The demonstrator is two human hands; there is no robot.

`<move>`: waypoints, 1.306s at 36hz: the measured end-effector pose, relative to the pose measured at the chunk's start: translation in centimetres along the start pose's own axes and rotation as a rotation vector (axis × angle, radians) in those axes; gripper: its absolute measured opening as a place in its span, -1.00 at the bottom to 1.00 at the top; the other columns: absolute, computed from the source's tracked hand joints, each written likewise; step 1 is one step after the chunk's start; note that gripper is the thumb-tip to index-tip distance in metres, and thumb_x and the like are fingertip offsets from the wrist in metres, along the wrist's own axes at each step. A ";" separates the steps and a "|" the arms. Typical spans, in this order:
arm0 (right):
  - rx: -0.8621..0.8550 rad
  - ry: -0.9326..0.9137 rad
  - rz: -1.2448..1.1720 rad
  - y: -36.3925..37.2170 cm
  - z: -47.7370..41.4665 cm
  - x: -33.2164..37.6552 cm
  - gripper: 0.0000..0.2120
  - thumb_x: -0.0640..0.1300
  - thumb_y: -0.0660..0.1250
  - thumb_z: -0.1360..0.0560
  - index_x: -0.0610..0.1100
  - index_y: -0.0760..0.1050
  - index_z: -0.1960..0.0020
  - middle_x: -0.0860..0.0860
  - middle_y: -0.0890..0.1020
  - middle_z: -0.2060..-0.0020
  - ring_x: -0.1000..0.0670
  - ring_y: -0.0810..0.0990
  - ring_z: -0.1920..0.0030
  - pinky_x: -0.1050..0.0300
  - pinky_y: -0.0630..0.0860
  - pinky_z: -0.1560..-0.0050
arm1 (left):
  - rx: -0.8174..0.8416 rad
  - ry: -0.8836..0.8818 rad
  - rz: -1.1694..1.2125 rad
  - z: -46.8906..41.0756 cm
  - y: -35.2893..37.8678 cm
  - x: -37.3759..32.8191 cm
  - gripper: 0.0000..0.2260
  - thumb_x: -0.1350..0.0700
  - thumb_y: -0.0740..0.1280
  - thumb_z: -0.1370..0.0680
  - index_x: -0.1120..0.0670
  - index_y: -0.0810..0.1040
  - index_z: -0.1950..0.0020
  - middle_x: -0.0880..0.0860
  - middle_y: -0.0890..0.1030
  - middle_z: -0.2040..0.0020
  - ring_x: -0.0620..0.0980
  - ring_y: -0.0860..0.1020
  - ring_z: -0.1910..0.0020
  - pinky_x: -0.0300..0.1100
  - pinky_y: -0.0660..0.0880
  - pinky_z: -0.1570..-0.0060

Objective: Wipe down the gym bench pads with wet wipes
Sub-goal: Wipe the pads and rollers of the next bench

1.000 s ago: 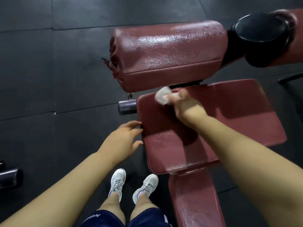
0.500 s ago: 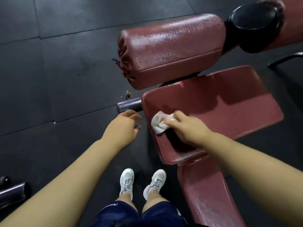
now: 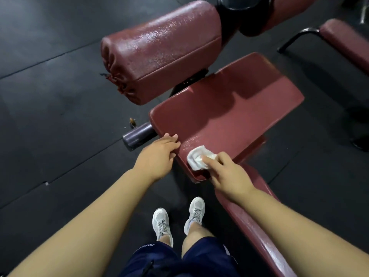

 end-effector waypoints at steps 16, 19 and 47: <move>0.062 -0.070 0.049 0.9 4.3 0.4 -0.65 -0.05 0.13 -0.37 0.07 0.43 -0.13 -0.03 0.46 0.24 -0.11 0.46 0.53 0.13 0.30 0.62 | 0.030 -0.034 -0.096 3.0 0.5 -0.1 -0.59 0.14 0.21 -0.59 -0.04 0.35 -0.44 -0.22 0.18 -0.50 -0.19 0.27 -0.42 -0.28 0.32 -0.22; -0.016 -0.138 0.060 -0.5 3.3 0.7 -0.65 -0.04 0.11 -0.36 0.09 0.38 -0.14 -0.01 0.47 0.24 -0.09 0.49 0.50 0.16 0.32 0.62 | 0.064 -0.087 -0.141 3.7 0.4 0.6 -0.63 0.06 0.22 -0.58 -0.05 0.40 -0.40 -0.18 0.29 -0.45 -0.15 0.34 -0.37 -0.21 0.36 -0.21; -0.040 -0.161 0.707 3.3 -16.5 15.8 -0.72 -0.21 0.30 -0.36 -0.19 0.58 -0.05 -0.13 0.55 0.05 -0.12 0.54 0.21 0.13 0.33 0.36 | 0.215 -0.290 -0.309 7.0 -6.3 13.2 -0.70 -0.13 0.17 -0.58 -0.08 0.47 -0.26 -0.08 0.49 -0.22 -0.02 0.47 -0.21 -0.04 0.51 -0.06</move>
Point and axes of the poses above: each hand's wrist, its own z-axis away from the middle knuckle, its own y-axis out of the palm, x = y × z, the point moved 10 cm from there along -z, towards the middle knuckle
